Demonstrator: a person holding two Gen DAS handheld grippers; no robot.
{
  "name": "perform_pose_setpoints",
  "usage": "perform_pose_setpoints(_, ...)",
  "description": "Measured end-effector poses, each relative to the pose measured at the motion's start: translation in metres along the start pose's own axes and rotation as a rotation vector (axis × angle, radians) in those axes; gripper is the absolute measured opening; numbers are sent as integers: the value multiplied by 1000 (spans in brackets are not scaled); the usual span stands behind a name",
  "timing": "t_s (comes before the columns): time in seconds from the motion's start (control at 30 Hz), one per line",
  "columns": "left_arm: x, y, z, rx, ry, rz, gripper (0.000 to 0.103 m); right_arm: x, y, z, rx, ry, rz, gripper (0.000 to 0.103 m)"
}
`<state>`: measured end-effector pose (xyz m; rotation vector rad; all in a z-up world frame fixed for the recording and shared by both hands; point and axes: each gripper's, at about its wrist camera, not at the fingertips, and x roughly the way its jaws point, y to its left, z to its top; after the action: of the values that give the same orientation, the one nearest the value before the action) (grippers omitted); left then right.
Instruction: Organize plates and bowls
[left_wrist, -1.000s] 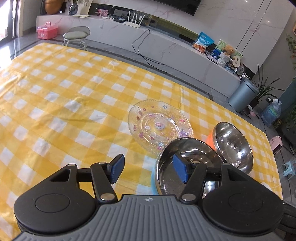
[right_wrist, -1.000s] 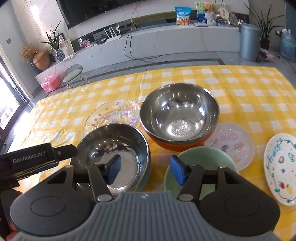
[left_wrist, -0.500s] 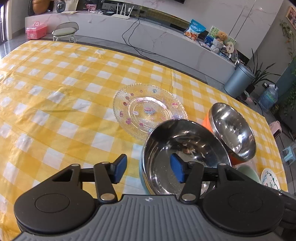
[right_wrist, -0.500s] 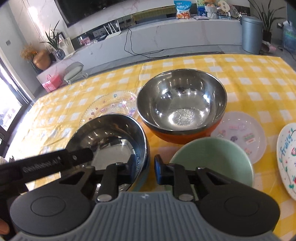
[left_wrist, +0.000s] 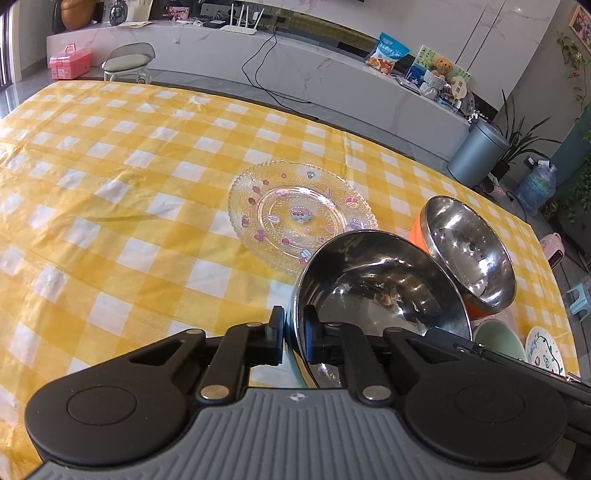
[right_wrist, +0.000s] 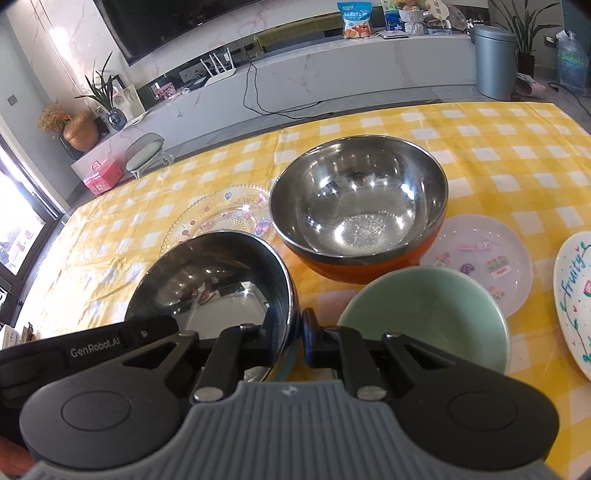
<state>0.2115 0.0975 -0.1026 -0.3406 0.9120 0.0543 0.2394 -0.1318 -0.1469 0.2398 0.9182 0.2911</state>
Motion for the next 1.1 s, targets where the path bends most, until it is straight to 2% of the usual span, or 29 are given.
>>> perform_pose_setpoints(0.33,-37,-8,1,8,-6,14,11,-31,4,-3,12,-3,20,10)
perform_pose_setpoints(0.57,-66,-10,-12,-5,-24,41,9,-62,6,-11,11,-2,58,10)
perform_pose_setpoints(0.87,-79,-11,-44,-23,39,55,8,-88,-4,-40,32,28,83,10)
perform_pose_setpoints(1.1,-73,-9,-65,-39,87,89,8,-88,-13,-62,40,61,81,10)
